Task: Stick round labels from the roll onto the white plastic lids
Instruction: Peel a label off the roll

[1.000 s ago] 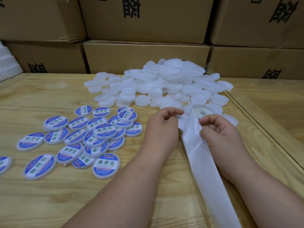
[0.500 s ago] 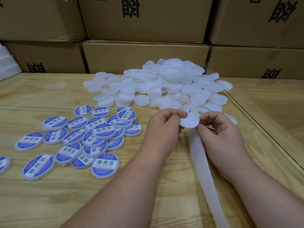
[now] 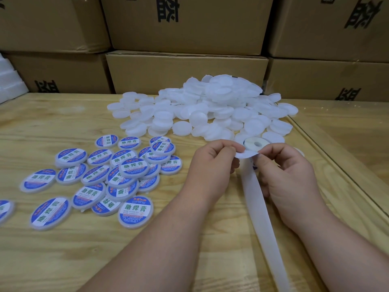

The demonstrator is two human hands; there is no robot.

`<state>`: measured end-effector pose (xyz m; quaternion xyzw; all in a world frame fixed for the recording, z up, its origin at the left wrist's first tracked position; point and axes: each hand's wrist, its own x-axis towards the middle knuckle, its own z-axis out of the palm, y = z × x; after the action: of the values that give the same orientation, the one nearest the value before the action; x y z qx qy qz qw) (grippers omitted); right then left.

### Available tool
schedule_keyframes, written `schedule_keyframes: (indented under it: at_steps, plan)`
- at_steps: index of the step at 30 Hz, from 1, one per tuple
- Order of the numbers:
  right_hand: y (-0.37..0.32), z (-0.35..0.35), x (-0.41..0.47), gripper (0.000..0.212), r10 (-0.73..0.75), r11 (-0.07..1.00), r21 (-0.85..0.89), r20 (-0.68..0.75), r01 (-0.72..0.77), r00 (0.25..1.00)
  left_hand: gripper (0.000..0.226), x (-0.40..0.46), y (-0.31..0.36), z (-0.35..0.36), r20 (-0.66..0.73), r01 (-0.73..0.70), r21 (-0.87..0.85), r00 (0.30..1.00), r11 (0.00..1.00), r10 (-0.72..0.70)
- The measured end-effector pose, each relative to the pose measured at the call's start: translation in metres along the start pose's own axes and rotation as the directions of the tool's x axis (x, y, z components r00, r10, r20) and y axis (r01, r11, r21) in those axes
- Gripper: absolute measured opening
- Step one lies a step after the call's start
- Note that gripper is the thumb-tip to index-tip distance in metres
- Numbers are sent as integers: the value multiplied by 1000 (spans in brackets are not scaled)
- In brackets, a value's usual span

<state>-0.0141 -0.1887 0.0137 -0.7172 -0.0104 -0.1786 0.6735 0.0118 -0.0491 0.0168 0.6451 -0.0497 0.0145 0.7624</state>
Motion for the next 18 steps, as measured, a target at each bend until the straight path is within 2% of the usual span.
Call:
schedule_keyframes:
  at_steps: [6, 8, 10, 12, 15, 18]
  plan:
    - [-2, 1, -2, 24, -8, 1000, -24, 24, 9, 1000, 23, -5, 3, 2, 65, -56, -104, 996, 993, 63]
    - [-3, 2, -2, 24, 4, 1000, -4, 10, -4, 1000, 32, -4, 2, 3, 101, -57, -90, 993, 994, 66]
    - [-5, 2, -2, 20, 30, 999, 36, -7, -29, 1000, 53, -3, -1, 2, 64, -84, 12, 995, 996, 83]
    - [-6, 1, -1, 17, 66, 994, 90, -7, -65, 998, 62, -3, -3, 0, 19, -120, 116, 993, 986, 118]
    - [-6, 0, -1, 30, 109, 984, 141, -21, -105, 994, 68, -7, -5, 0, 77, -168, 289, 985, 942, 152]
    - [-6, 0, 0, 28, 130, 979, 161, -34, -122, 991, 87, -9, -5, 1, 132, -225, 461, 974, 859, 184]
